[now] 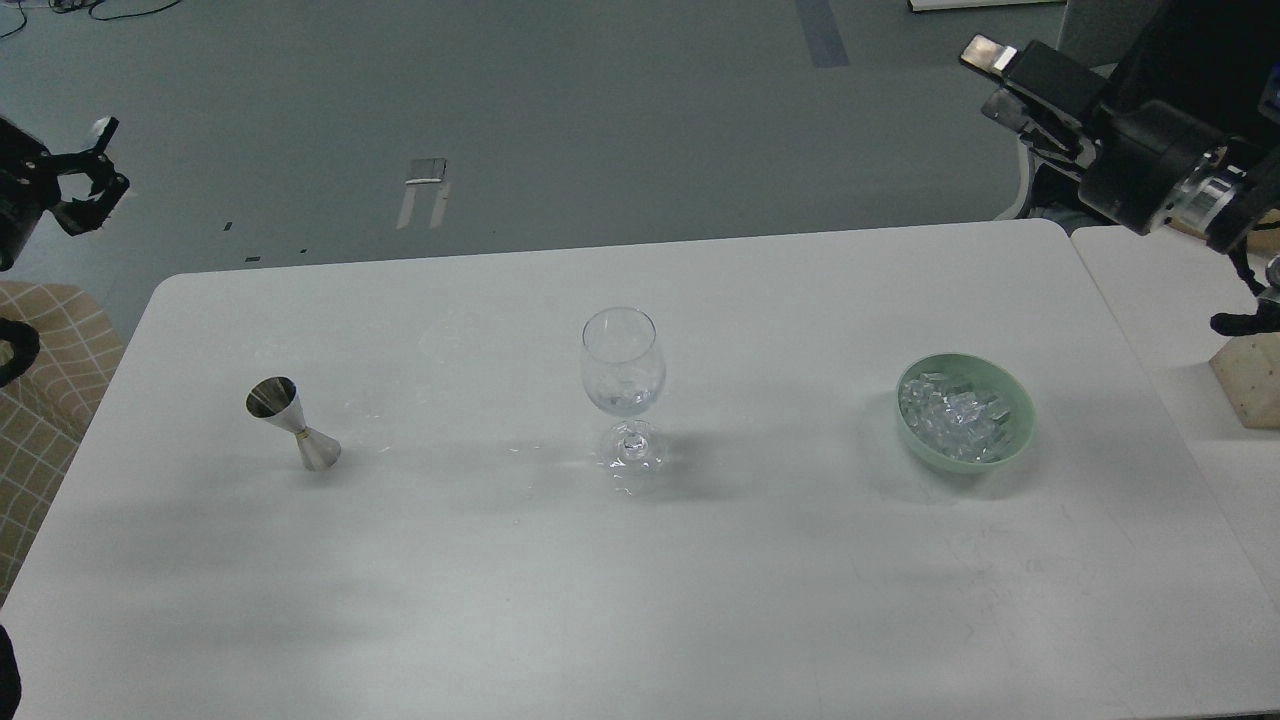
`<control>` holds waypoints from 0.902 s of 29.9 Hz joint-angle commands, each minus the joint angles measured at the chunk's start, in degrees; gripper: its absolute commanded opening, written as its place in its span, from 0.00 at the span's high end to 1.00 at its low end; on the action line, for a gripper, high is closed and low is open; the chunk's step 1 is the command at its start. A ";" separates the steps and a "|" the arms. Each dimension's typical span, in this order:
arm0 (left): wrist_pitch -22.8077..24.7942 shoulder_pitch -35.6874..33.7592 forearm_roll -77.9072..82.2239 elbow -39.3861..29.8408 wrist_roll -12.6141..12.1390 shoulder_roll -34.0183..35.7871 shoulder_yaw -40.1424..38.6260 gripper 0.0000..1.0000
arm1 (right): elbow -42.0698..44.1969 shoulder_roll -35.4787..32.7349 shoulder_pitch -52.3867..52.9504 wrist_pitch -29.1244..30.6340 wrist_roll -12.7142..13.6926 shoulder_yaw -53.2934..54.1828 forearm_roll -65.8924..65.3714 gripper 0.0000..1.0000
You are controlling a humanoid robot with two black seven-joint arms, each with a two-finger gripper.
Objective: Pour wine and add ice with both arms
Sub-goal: 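Withdraw the left gripper and swing the right gripper outward, then lower the right gripper into the green bowl and grasp ice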
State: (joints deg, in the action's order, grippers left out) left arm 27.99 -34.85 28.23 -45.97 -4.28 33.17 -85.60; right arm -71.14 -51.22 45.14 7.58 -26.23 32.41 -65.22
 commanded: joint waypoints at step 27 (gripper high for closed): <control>0.01 -1.10 1.39 -1.22 0.06 -5.58 2.54 0.02 | 3.37 4.37 -21.41 -17.42 2.31 -0.24 -38.49 0.08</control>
State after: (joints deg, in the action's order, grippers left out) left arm 28.00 -35.97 29.65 -47.17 -4.21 27.51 -83.05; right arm -69.65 -48.65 23.66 -9.72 -25.58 32.25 -103.20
